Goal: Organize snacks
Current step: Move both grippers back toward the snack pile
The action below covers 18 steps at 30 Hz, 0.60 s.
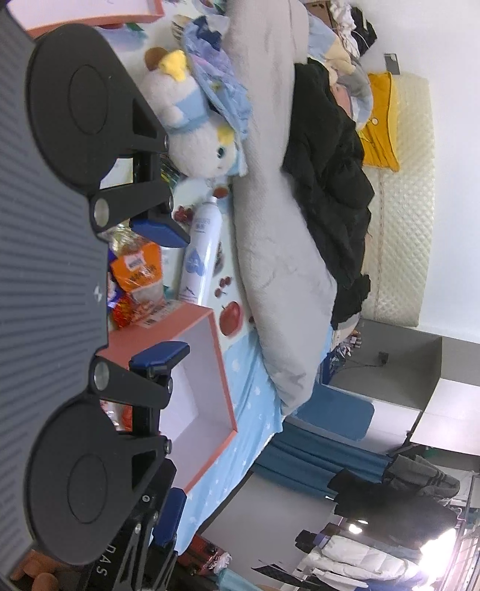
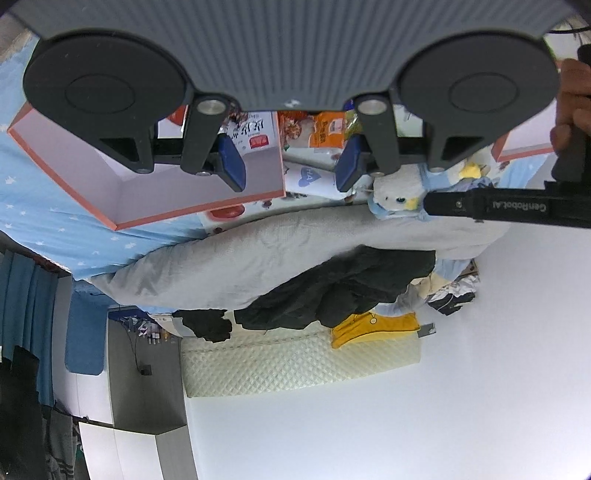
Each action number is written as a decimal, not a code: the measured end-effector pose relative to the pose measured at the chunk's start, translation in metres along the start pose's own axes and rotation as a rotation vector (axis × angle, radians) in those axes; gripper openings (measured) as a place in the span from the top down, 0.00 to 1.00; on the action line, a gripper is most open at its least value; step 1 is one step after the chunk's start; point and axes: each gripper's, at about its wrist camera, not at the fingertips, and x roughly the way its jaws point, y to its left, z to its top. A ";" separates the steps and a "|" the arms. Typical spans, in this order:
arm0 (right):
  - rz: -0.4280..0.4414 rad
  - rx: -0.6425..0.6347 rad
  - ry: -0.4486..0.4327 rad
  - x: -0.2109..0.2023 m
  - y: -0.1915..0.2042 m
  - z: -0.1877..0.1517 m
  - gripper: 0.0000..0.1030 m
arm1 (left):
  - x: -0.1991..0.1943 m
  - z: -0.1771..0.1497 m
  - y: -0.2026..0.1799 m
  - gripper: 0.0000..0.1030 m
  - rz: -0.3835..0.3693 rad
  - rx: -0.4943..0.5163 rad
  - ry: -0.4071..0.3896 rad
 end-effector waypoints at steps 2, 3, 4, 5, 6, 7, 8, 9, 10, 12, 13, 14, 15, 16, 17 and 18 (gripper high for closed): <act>-0.004 0.004 0.007 -0.001 0.002 -0.007 0.45 | -0.003 -0.009 0.004 0.40 0.011 -0.012 0.007; -0.009 0.007 0.009 -0.002 0.003 -0.011 0.45 | -0.004 -0.013 0.006 0.40 0.014 -0.021 0.009; -0.009 0.009 0.012 -0.004 0.004 -0.015 0.45 | -0.006 -0.019 0.008 0.40 0.012 -0.029 0.014; -0.007 0.010 0.020 -0.005 0.004 -0.019 0.45 | -0.006 -0.023 0.010 0.40 0.013 -0.034 0.021; -0.007 0.013 0.028 -0.007 0.005 -0.024 0.45 | -0.008 -0.029 0.012 0.40 0.017 -0.038 0.027; -0.007 0.018 0.031 -0.009 0.006 -0.029 0.45 | -0.010 -0.035 0.015 0.40 0.017 -0.043 0.033; -0.006 0.019 0.032 -0.011 0.007 -0.034 0.45 | -0.011 -0.039 0.016 0.40 0.017 -0.047 0.041; -0.008 0.016 0.037 -0.013 0.008 -0.039 0.45 | -0.011 -0.044 0.017 0.40 0.021 -0.050 0.051; -0.012 0.013 0.045 -0.013 0.010 -0.042 0.45 | -0.012 -0.050 0.019 0.40 0.028 -0.052 0.059; -0.012 0.012 0.053 -0.013 0.011 -0.051 0.45 | -0.013 -0.061 0.023 0.40 0.037 -0.064 0.069; -0.017 0.015 0.059 -0.013 0.012 -0.055 0.45 | -0.014 -0.066 0.025 0.40 0.038 -0.075 0.074; -0.019 0.020 0.062 -0.012 0.013 -0.059 0.45 | -0.014 -0.071 0.027 0.40 0.038 -0.087 0.077; -0.012 0.024 0.066 -0.012 0.014 -0.064 0.45 | -0.015 -0.076 0.030 0.40 0.035 -0.096 0.080; -0.012 0.026 0.069 -0.012 0.016 -0.070 0.45 | -0.015 -0.082 0.032 0.40 0.037 -0.101 0.085; -0.015 0.024 0.078 -0.013 0.019 -0.077 0.45 | -0.014 -0.088 0.034 0.40 0.045 -0.104 0.095; -0.009 0.017 0.084 -0.013 0.022 -0.082 0.45 | -0.013 -0.094 0.035 0.40 0.050 -0.107 0.107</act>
